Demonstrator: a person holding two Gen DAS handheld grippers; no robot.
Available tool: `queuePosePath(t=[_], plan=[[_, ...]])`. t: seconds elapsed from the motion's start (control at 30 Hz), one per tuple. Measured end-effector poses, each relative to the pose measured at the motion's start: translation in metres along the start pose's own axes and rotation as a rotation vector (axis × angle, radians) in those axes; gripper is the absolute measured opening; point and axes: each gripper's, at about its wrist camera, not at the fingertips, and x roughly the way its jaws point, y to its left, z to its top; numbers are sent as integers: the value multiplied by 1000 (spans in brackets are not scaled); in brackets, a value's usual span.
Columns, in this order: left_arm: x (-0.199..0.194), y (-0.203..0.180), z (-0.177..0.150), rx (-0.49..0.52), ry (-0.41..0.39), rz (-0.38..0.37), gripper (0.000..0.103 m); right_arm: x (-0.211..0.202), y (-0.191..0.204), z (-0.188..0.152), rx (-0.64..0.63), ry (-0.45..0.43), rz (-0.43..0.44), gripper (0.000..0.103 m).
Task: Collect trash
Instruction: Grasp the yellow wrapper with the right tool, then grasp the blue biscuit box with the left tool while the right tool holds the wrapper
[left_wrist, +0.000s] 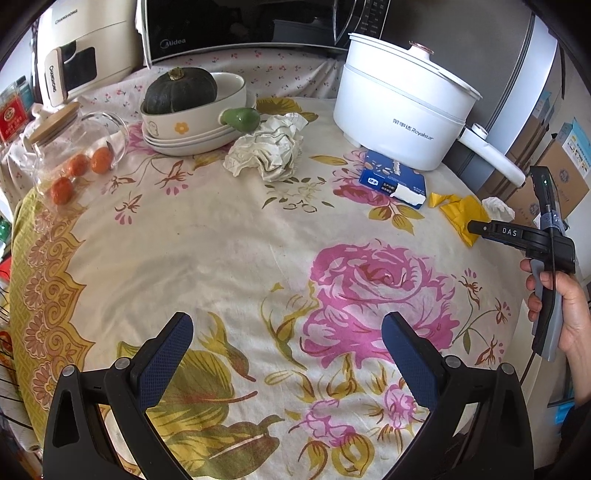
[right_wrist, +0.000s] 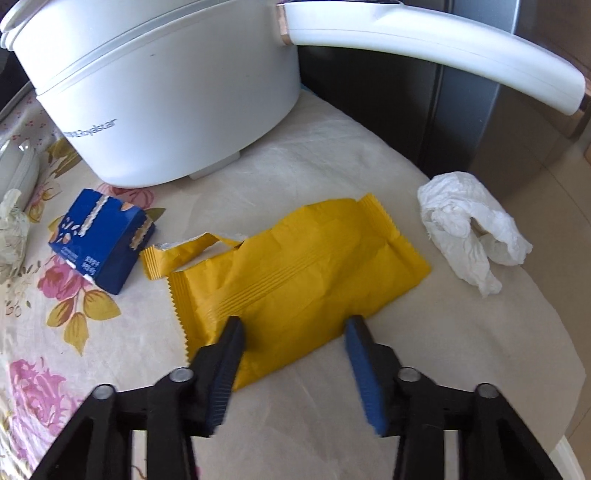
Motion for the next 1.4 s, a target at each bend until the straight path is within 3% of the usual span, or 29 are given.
queuePosePath(t=[0.13, 0.27, 0.37, 0.4, 0.43, 0.5, 0.67, 0.83, 0.97, 1.03, 1.17, 1.3, 1.4], plan=[[-5, 0, 0, -5, -6, -7, 103, -2, 3, -4, 12, 28, 55, 12], [-12, 1, -1, -15, -17, -20, 103, -11, 6, -10, 18, 35, 76, 8], [-16, 1, -2, -16, -23, -29, 103, -23, 3, -10, 78, 29, 58, 13], [-16, 1, -2, -15, -23, -29, 103, -23, 0, -8, 121, 27, 57, 33], [-16, 2, -2, -14, -23, -30, 103, -23, -3, -6, 163, 20, 63, 70], [-16, 3, -2, -15, -18, -31, 103, -22, -5, 0, 243, -23, 29, 98], [-15, 9, 1, -42, -17, -39, 103, 1, 7, 20, 344, -45, -91, 98], [-12, 16, 4, -58, -18, -31, 103, 27, 16, 34, 365, -52, -209, 98], [-9, 21, 8, -58, -29, -4, 103, 32, 29, 33, 262, -60, -319, 87], [-5, 22, 10, -64, -30, -3, 103, 28, 31, 28, 211, -78, -295, 78], [4, 11, 16, -52, -41, -24, 103, 18, 30, 19, 110, -74, -196, 47], [21, -22, 29, 5, -60, -58, 103, 2, 18, 8, 66, -49, -64, 33], [43, -52, 47, 95, -64, -71, 103, -6, 10, 0, 37, -41, -31, 31]])
